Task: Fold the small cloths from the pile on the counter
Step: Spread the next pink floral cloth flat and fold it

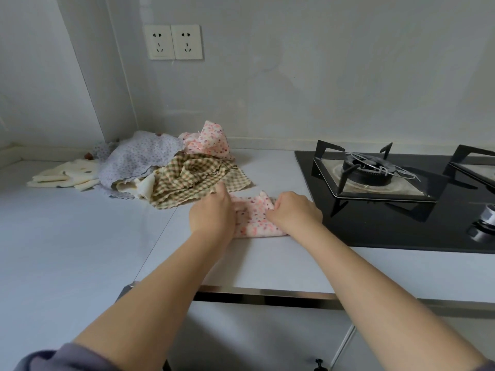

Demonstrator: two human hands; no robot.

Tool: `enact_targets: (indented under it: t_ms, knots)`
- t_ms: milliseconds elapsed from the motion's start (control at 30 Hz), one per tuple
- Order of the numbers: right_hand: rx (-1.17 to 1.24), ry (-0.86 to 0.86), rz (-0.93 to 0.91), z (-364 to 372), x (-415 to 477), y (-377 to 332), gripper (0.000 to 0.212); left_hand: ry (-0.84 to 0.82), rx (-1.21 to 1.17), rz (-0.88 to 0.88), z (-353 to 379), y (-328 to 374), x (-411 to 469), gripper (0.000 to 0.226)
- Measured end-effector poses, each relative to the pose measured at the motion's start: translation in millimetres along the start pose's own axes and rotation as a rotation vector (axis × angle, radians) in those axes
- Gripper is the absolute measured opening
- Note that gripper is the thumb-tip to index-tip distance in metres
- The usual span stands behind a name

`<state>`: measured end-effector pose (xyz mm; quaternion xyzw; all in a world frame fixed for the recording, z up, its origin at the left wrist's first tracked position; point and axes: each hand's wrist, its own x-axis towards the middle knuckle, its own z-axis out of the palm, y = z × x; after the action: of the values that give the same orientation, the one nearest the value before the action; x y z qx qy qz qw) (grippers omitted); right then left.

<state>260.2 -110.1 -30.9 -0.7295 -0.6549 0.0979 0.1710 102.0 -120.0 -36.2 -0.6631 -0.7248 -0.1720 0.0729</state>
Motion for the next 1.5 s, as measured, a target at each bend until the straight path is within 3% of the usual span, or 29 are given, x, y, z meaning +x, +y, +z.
enact_targets:
  t_ms: [100, 133, 200, 267, 367, 467, 600, 767, 900, 1067, 1167, 1300, 1500]
  knots:
    - [-0.011, -0.017, -0.066, -12, 5, 6, 0.023, 0.238, -0.004, 0.362, 1, -7, 0, 0.014]
    - [0.010, 0.018, -0.103, -17, 9, 9, 0.022, 0.221, -0.069, 0.494, 1, -10, 0, 0.011]
    - [0.056, 0.087, -0.235, -24, 19, 18, 0.026, 0.057, -0.118, 0.675, 3, -13, 1, 0.029]
    - [0.055, 0.041, -0.405, -26, 27, 26, 0.041, -0.044, -0.098, 0.742, 6, -16, 9, 0.033]
    - [-0.023, -0.046, -0.575, -13, 35, 37, 0.060, 0.040, -0.156, 0.709, 9, -24, 25, 0.039]
    - [0.024, -0.084, -0.658, -1, 41, 43, 0.059, 0.143, -0.309, 0.625, 8, -21, 19, 0.026]
    - [0.098, -0.134, -0.602, -6, 40, 46, 0.061, 0.017, -0.218, 0.717, 17, -14, 6, 0.045]
    - [0.185, -0.193, -0.660, -11, 33, 49, 0.048, 0.056, -0.289, 0.660, 18, -19, 5, 0.023]
    - [0.234, -0.090, -0.745, -2, 32, 43, 0.041, 0.014, -0.480, 0.605, 13, -24, 10, 0.025]
    - [0.337, -0.003, -0.713, 1, 28, 37, 0.009, -0.025, -0.617, 0.607, 7, -32, 12, 0.031]
    - [0.430, 0.042, -0.666, -4, 27, 39, 0.014, 0.029, -0.496, 0.776, -4, -36, 12, 0.042]
    - [0.542, 0.090, -0.648, -9, 25, 38, 0.014, 0.151, -0.264, 0.923, -16, -32, 14, 0.034]
    - [0.630, 0.161, -0.689, -15, 20, 36, 0.013, 0.324, -0.262, 0.795, -17, -34, 18, 0.015]
